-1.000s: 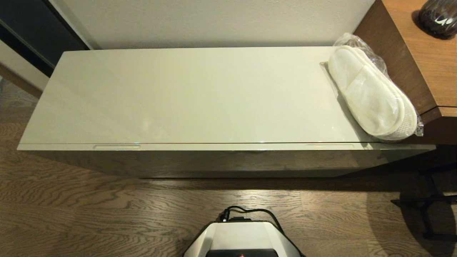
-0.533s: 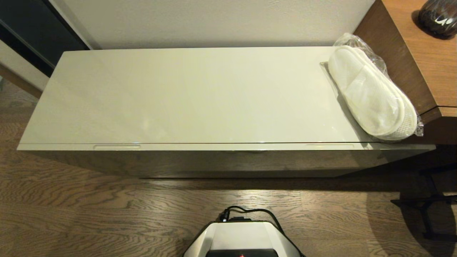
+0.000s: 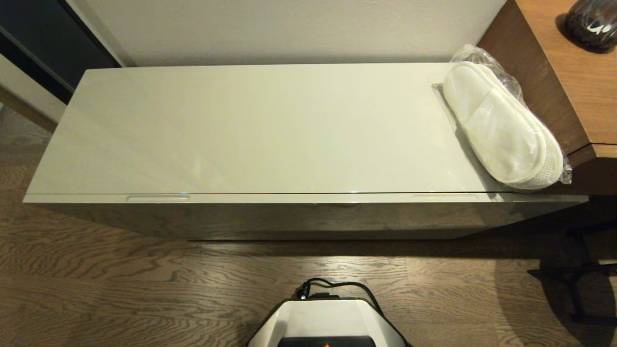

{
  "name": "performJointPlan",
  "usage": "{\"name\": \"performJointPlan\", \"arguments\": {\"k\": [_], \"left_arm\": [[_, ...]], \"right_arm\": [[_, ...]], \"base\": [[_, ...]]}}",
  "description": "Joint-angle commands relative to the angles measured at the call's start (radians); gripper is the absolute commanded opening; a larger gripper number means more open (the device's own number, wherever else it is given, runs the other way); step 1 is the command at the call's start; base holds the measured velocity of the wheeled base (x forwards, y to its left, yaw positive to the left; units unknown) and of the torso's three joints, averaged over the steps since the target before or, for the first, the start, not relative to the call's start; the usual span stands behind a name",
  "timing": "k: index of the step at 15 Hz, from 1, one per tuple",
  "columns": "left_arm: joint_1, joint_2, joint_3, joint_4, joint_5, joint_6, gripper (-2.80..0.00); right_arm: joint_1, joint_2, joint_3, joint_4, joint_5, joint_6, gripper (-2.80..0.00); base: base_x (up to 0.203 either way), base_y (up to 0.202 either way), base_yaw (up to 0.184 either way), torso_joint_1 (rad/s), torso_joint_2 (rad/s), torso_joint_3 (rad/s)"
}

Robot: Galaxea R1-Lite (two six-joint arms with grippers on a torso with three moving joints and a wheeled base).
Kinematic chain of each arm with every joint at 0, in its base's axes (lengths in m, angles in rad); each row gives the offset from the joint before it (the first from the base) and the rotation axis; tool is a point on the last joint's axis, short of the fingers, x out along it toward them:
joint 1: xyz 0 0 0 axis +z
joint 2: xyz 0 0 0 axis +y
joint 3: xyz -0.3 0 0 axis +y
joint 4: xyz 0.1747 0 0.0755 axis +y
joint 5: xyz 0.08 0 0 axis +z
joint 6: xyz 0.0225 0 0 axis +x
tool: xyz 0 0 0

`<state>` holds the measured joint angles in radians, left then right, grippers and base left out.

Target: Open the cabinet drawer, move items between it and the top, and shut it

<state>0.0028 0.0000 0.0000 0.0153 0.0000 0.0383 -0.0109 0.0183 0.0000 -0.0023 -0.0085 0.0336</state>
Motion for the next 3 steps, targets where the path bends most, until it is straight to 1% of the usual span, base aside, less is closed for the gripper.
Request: {"name": "performJointPlan", "arguments": {"k": [1, 3], "left_arm": [[0.0, 0.003, 0.002, 0.0, 0.0, 0.0, -2.8], [0.0, 0.002, 0.0, 0.0, 0.001, 0.0, -2.8]], "right_arm": [[0.0, 0.001, 0.002, -0.001, 0.001, 0.002, -2.8], [0.0, 0.001, 0.002, -0.001, 0.001, 0.002, -2.8]], "base": [[0.0, 0.0, 0.0, 0.0, 0.0, 0.0], [0.0, 0.0, 0.0, 0.0, 0.0, 0.0]]}}
